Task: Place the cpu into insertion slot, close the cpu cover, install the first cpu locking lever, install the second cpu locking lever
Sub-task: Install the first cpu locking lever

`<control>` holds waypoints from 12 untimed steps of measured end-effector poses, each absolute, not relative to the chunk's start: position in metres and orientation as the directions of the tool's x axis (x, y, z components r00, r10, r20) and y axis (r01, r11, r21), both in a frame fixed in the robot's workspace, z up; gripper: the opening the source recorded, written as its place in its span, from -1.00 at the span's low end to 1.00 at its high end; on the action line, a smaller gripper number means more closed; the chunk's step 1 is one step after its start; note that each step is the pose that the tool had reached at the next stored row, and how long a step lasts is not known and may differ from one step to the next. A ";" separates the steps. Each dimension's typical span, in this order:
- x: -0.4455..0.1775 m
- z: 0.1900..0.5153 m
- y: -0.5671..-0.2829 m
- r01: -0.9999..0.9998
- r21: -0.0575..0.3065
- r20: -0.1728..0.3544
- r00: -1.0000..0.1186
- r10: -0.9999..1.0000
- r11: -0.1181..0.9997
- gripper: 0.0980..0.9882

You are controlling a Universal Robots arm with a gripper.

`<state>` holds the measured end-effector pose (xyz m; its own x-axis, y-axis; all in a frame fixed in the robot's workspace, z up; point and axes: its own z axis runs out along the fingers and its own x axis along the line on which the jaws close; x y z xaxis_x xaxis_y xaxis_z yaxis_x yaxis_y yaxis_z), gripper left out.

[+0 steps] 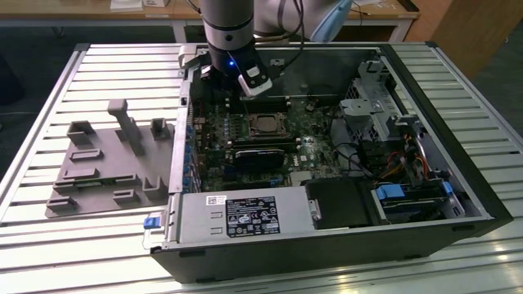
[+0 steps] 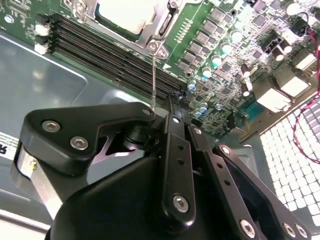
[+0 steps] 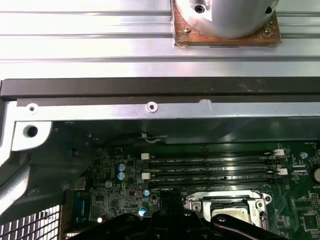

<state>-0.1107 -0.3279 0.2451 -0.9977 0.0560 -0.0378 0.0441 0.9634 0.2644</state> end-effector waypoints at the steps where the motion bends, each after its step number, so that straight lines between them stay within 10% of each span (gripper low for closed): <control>1: -0.109 0.245 -0.328 0.044 0.264 -0.038 -0.998 0.056 0.963 -0.99; 12: -0.089 0.244 -0.328 0.044 0.265 -0.038 -0.998 0.056 0.963 -0.99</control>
<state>-0.0889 -0.3275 0.2441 -0.9977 0.0560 -0.0379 0.0440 0.9634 0.2645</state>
